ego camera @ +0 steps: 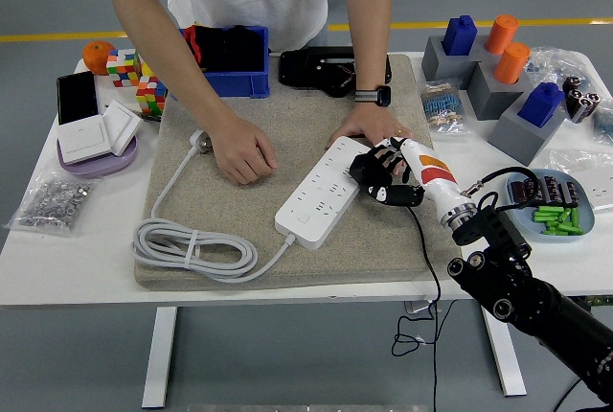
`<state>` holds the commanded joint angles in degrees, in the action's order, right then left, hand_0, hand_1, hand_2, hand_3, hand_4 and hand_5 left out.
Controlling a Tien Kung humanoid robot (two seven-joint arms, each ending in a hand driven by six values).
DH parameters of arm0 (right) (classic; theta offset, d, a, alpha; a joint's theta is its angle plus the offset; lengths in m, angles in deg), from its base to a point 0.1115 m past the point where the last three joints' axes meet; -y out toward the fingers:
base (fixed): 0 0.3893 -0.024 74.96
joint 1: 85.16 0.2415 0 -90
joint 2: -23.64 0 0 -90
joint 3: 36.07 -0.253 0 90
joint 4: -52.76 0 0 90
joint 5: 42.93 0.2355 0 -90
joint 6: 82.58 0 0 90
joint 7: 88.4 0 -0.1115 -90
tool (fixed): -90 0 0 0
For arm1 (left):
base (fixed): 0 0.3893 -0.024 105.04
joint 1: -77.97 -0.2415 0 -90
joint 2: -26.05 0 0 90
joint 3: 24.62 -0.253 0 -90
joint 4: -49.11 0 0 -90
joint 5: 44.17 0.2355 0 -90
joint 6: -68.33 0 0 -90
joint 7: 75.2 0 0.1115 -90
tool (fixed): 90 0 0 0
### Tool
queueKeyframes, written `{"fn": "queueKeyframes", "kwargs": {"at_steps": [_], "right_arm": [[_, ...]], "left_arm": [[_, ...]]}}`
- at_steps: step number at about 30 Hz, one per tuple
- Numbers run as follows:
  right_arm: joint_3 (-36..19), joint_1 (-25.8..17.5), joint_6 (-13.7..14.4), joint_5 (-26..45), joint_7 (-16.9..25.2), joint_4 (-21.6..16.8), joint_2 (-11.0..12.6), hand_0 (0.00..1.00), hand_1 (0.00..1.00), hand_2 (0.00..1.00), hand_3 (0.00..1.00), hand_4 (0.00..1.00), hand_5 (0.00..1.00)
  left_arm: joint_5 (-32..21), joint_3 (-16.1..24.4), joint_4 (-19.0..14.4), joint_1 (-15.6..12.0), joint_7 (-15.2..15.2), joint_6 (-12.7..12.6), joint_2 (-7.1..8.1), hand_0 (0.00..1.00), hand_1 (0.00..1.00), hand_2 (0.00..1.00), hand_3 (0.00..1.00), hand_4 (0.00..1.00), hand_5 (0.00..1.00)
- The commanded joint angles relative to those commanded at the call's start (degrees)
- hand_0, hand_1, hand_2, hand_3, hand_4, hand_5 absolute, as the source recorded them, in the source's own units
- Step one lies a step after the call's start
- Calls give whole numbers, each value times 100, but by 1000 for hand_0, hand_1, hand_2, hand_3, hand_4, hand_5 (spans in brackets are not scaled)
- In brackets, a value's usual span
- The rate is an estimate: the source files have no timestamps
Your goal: Press the white button,pick up the black plug,place it near the board,insert it into the board
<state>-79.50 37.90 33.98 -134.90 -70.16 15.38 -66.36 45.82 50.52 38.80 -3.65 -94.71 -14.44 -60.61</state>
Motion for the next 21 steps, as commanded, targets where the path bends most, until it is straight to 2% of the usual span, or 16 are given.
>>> {"fn": "queueKeyframes", "kwargs": {"at_steps": [11,21], "right_arm": [[88,41,0,26,-27,-131,0,237,265,305,535,750,2],[287,76,-9,61,-35,-94,0,237,265,306,534,750,2]], "left_arm": [[10,23,0,9,-4,1,6,683,675,658,686,543,209],[18,33,0,11,-6,2,9,683,675,659,686,543,207]]}}
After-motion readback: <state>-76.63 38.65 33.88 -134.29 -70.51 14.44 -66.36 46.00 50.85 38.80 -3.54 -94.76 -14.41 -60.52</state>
